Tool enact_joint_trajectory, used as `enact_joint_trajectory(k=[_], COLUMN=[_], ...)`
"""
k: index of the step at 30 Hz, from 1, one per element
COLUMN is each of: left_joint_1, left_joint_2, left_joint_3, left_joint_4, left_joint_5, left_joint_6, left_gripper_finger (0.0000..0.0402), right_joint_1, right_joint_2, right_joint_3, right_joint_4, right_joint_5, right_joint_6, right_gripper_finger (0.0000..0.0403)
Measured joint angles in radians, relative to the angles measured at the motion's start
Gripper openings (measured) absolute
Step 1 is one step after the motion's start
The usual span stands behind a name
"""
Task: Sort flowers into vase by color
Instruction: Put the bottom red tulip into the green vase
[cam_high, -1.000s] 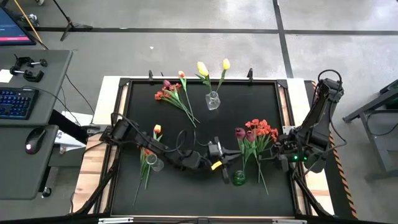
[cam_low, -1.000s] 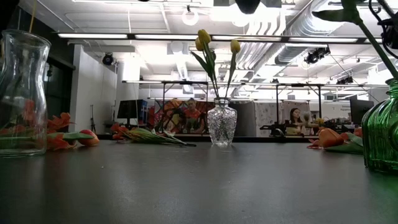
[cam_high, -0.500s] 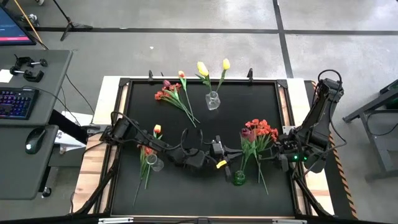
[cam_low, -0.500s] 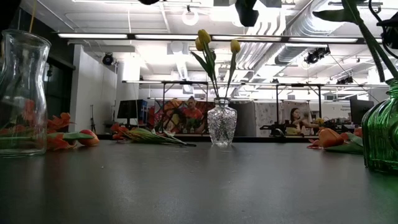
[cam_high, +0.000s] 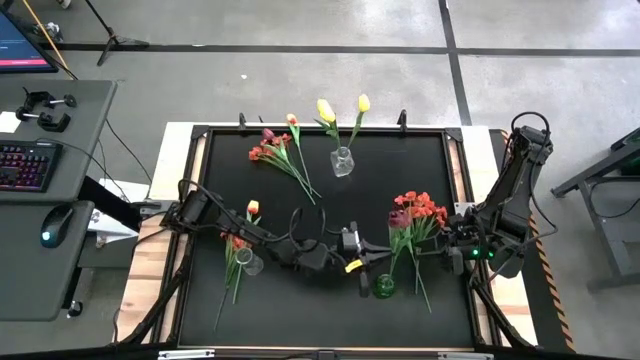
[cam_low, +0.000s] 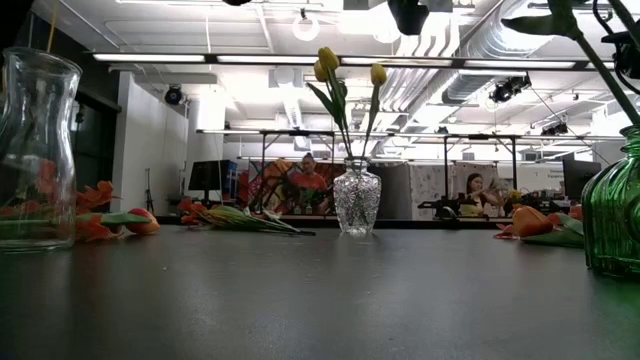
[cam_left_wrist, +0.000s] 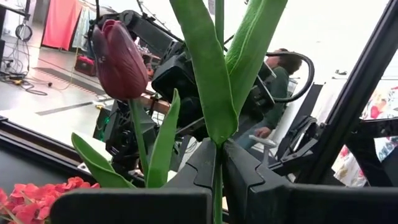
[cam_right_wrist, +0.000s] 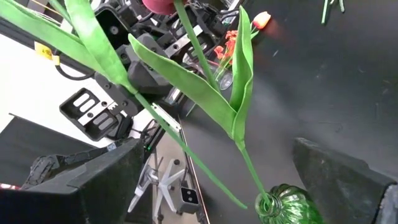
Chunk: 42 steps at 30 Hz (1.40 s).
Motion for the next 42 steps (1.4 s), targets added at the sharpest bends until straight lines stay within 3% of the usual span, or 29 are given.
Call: enact_joint_trajectory(k=[14,28,33,42], left_joint_1=[0.033,0.034,0.034,0.037], left_joint_2=[0.029,0.029,0.029,0.029], left_joint_3=[0.000,-0.001,-0.001,-0.001], left_joint_4=[0.010,-0.093,-0.143,-0.185], left_joint_5=[0.010,0.099,0.115,0.213], left_joint_6=[0.003,-0.001,0.106,0.065], left_gripper_finger=[0.0000,0.0013,0.0041,0.0130], right_joint_1=[0.000,0.000,0.000,0.000], right_joint_2=[0.000,0.000,0.000,0.000], right_joint_3=[0.000,0.000,0.000,0.000], right_joint_4=[0.000,-0.008,-0.013,-0.014], right_joint_5=[0.001,0.001,0.000,-0.058], right_joint_6=[0.003,0.002,0.002,0.013], right_gripper_finger=[0.0399,0.0399,0.0399,0.0399])
